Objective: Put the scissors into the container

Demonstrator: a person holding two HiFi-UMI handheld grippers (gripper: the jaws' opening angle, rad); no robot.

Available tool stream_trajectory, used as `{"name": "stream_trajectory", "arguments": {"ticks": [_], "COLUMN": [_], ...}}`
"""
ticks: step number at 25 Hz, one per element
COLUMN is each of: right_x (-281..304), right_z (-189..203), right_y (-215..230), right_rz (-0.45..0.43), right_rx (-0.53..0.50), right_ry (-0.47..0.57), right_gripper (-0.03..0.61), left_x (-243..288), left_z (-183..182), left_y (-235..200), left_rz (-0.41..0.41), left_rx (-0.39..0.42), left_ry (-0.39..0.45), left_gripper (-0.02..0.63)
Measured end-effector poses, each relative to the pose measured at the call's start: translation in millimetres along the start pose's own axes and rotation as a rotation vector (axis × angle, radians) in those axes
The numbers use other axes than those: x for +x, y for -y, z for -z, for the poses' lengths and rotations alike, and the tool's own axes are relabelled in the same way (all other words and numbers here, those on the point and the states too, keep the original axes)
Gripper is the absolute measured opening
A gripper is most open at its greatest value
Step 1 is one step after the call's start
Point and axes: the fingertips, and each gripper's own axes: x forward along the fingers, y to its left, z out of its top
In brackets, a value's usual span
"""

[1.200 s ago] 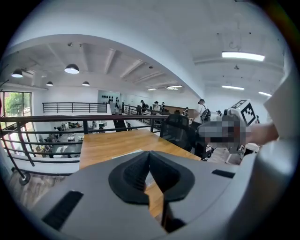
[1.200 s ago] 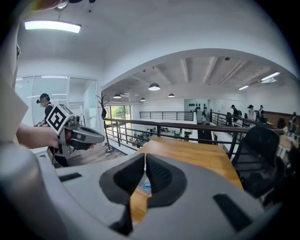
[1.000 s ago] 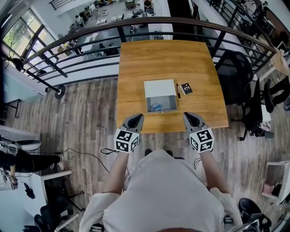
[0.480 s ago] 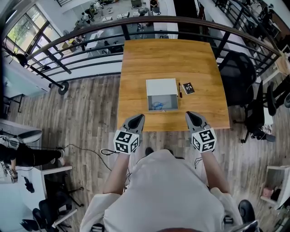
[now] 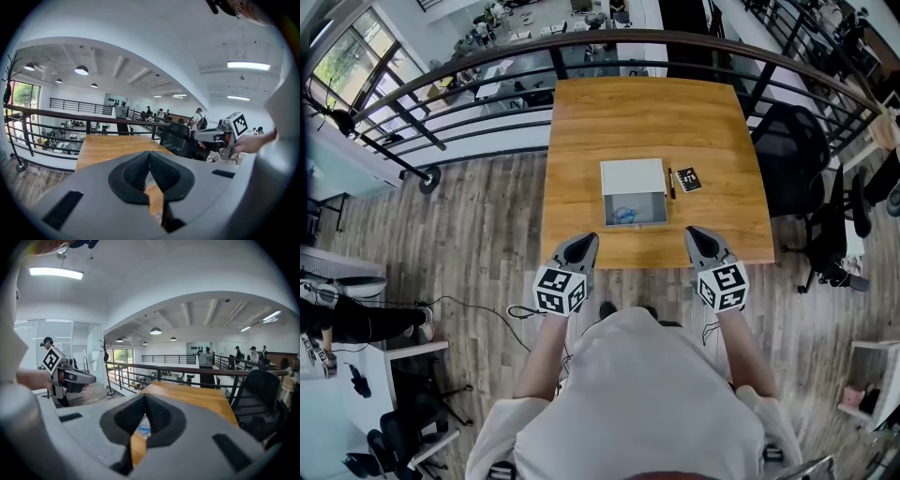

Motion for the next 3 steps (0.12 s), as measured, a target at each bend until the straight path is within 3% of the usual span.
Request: {"name": "stream_trajectory", "arguments": {"ticks": [3], "right_x": [-0.1], "right_z": [-0.2], "right_y": [2.4], "right_rz": [0.001], "right_rx": [-0.003], "right_ry": [0.000], "right_gripper": [0.003], "left_x": [2.2], "left_z": [-0.9], "left_y": [0.4], "left_rz": [0.000], "left_rx": [0.000], "left_ry": [0.001], "left_gripper": [-0.006]}}
